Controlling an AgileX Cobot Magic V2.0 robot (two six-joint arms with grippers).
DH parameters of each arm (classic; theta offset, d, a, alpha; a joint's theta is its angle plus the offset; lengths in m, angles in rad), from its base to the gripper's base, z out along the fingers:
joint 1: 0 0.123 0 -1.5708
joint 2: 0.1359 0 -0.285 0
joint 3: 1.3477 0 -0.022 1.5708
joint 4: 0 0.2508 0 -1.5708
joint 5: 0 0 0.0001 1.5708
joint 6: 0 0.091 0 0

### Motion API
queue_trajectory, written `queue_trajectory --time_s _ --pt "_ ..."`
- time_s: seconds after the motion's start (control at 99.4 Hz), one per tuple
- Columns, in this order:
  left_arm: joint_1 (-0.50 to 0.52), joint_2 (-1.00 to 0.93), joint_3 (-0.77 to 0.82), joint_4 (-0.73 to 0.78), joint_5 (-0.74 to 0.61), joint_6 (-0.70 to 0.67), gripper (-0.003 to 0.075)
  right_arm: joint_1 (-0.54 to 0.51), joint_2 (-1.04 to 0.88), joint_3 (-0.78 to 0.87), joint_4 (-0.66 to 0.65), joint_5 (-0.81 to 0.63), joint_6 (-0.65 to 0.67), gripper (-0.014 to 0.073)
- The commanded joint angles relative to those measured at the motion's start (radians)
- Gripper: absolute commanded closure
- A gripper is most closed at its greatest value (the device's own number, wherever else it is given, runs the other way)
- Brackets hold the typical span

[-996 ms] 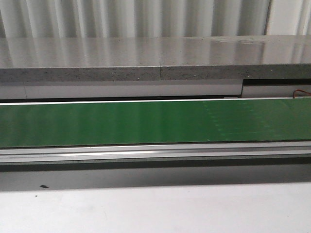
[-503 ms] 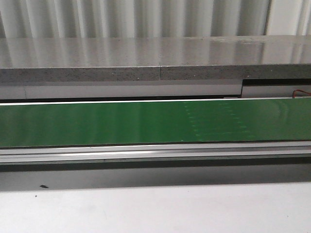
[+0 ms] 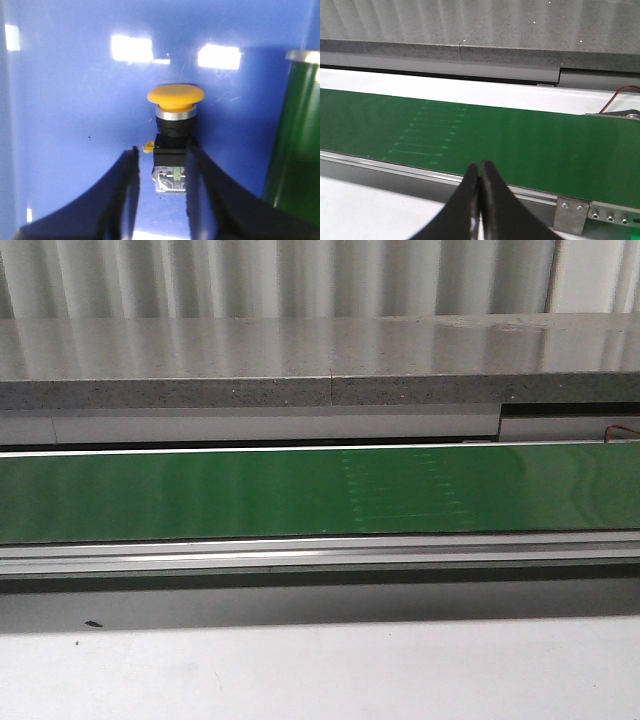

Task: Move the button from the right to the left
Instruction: 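Lower the button into the blue tray and open the left gripper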

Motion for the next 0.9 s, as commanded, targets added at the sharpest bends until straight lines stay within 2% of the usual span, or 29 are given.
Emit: queue_trajectory --time_s 0.0,0.03,0.242,0.392,0.886 --pt "-0.023 -0.106 -0.029 -0.008 -0.029 -0.095 0.0714 0.002 0.005 -0.026 -0.015 -0.078 -0.008 0.0662" --pt "-0.028 -0.12 -0.029 -0.014 -0.036 -0.11 0.0743 0.002 0.005 -0.026 -0.015 -0.078 -0.008 0.0662" --pt "-0.095 -0.216 -0.029 -0.101 -0.078 -0.166 0.0741 0.002 0.005 -0.026 -0.015 -0.078 -0.008 0.0662" --pt "-0.166 -0.281 -0.004 -0.101 -0.138 -0.204 0.0741 0.002 0.005 -0.026 -0.015 -0.078 -0.008 0.0662" --pt "-0.421 -0.554 0.308 -0.138 -0.431 -0.204 0.0741 0.002 0.005 -0.026 -0.015 -0.078 -0.008 0.0662"
